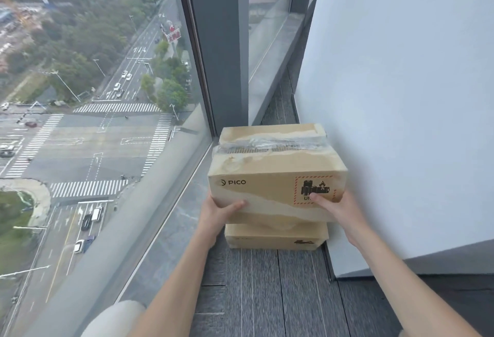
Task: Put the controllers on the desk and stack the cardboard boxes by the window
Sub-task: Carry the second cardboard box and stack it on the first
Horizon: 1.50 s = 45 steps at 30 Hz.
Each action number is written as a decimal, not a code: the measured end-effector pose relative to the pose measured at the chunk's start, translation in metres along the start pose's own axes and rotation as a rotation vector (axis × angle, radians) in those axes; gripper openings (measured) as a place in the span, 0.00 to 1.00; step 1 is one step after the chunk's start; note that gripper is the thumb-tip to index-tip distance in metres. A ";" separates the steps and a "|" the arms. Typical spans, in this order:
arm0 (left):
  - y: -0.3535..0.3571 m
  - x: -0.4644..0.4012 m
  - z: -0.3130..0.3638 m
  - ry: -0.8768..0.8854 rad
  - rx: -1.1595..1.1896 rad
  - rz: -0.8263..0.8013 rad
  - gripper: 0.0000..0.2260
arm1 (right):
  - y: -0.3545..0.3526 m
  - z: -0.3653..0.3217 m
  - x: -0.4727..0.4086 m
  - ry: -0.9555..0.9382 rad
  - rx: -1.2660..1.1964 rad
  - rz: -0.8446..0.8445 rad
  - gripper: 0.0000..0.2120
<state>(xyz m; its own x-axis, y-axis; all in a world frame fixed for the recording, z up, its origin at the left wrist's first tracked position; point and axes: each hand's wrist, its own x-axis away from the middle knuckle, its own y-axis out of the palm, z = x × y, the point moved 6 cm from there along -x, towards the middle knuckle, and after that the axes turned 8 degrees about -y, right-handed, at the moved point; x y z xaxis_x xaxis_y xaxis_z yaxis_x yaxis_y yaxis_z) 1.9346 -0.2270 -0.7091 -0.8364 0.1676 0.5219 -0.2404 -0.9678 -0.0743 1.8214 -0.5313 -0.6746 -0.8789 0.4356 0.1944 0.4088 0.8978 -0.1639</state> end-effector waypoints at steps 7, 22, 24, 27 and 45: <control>0.004 -0.005 -0.044 -0.021 -0.042 -0.012 0.39 | -0.004 0.053 0.018 0.090 0.053 0.006 0.42; 0.003 -0.007 -0.083 -0.165 -0.162 -0.024 0.49 | -0.006 0.122 0.035 0.227 0.215 0.028 0.49; 0.005 -0.005 -0.083 -0.176 -0.181 -0.015 0.51 | -0.009 0.122 0.037 0.222 0.196 0.026 0.47; 0.008 -0.007 -0.088 -0.162 -0.205 -0.012 0.51 | -0.015 0.121 0.041 0.243 0.188 0.040 0.46; -0.011 0.018 -0.086 -0.278 -0.472 -0.017 0.40 | -0.009 0.103 0.058 0.345 0.023 -0.034 0.54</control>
<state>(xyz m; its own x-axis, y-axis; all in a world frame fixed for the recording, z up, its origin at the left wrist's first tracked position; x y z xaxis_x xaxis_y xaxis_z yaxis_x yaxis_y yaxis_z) 1.8796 -0.1974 -0.7715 -0.6841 0.0648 0.7265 -0.5011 -0.7655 -0.4036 1.7416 -0.5208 -0.7616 -0.7555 0.4054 0.5147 0.3717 0.9121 -0.1728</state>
